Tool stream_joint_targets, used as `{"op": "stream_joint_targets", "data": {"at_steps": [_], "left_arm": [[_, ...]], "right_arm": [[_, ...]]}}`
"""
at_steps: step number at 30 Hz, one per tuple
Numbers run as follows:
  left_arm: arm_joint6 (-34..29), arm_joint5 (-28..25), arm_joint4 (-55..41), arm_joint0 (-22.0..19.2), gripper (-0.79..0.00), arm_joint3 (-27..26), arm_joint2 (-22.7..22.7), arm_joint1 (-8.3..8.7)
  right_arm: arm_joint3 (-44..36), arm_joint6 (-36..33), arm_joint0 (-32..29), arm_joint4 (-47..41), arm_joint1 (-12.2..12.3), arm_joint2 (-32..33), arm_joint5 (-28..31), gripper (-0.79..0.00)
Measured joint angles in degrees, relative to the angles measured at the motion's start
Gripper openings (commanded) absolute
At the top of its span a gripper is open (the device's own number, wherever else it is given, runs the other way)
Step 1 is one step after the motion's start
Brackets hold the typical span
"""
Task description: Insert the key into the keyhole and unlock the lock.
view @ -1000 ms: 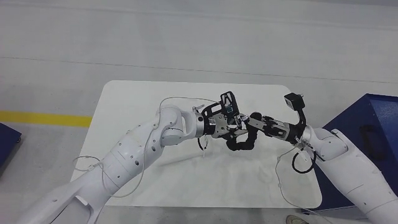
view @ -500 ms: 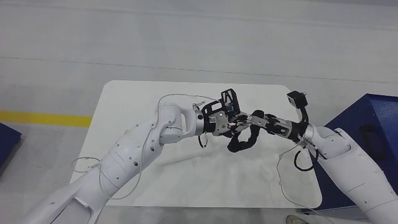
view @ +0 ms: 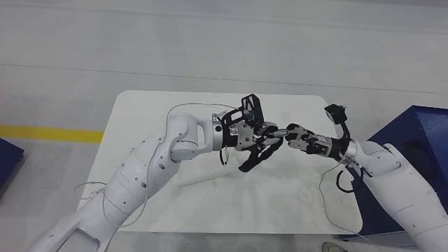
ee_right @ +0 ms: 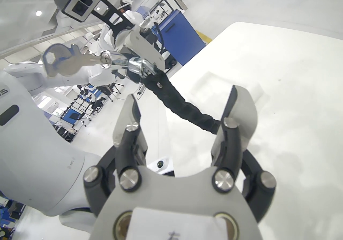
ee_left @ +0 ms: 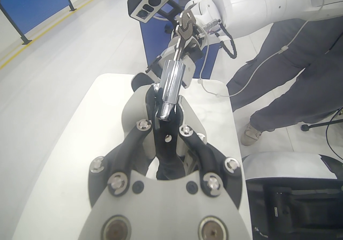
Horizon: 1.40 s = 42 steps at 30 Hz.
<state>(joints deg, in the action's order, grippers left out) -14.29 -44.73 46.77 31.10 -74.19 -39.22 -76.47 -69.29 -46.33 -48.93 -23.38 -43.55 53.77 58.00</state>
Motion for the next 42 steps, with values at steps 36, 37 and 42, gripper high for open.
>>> {"op": "stream_joint_targets", "data": {"at_steps": [36, 37, 42], "left_arm": [[0.5, -4.8, -6.2, 2.0, -0.785, 5.1, -1.9, -2.01], [0.5, -4.8, -6.2, 2.0, -0.785, 5.1, -1.9, -2.03], [0.3, -5.0, -6.0, 2.2, -0.785, 5.1, -2.4, -2.12]], "right_arm": [[-3.3, 0.0, -0.7, -0.1, -1.7, -1.2, 0.0, -0.785], [-3.4, 0.0, -0.8, -0.2, -1.7, -1.2, 0.0, -0.785], [-3.8, 0.0, -1.1, -1.1, -1.5, -1.1, 0.0, -0.785]]}}
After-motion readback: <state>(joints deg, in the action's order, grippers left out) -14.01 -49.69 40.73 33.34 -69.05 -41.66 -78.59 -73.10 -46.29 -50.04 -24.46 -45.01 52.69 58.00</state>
